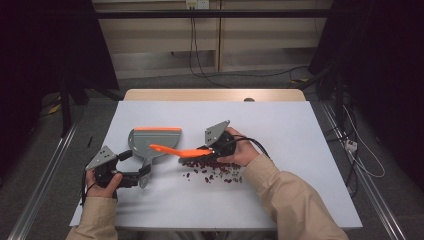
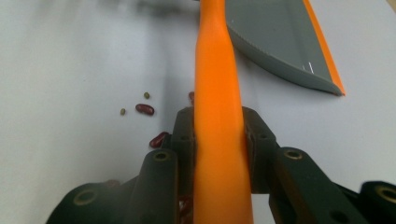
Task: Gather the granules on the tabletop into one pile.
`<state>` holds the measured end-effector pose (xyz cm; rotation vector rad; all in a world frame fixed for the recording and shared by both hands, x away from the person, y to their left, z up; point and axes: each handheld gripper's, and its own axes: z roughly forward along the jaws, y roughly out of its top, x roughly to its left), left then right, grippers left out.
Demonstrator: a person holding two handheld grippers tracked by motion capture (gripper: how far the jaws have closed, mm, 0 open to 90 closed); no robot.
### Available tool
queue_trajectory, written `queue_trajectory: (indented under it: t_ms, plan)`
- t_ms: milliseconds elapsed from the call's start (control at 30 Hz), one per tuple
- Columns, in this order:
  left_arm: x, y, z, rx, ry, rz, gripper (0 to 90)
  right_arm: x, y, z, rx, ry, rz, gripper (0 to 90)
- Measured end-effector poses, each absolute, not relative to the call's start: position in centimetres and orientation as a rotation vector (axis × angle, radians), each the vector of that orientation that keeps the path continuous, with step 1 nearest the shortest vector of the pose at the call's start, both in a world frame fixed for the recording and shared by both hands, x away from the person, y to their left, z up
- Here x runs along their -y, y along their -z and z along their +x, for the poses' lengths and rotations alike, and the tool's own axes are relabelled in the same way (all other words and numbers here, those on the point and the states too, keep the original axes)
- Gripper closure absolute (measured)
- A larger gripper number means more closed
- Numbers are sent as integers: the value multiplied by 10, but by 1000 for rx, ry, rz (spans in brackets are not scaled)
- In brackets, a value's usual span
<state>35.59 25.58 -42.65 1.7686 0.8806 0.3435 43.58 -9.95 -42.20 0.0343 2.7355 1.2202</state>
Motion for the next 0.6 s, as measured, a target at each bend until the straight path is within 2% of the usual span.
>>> queue_trajectory:
  t_ms: [600]
  plan:
    - [-253,428,356,-875,-339,1781,42,136,396,423,-2439,-1514,706,712]
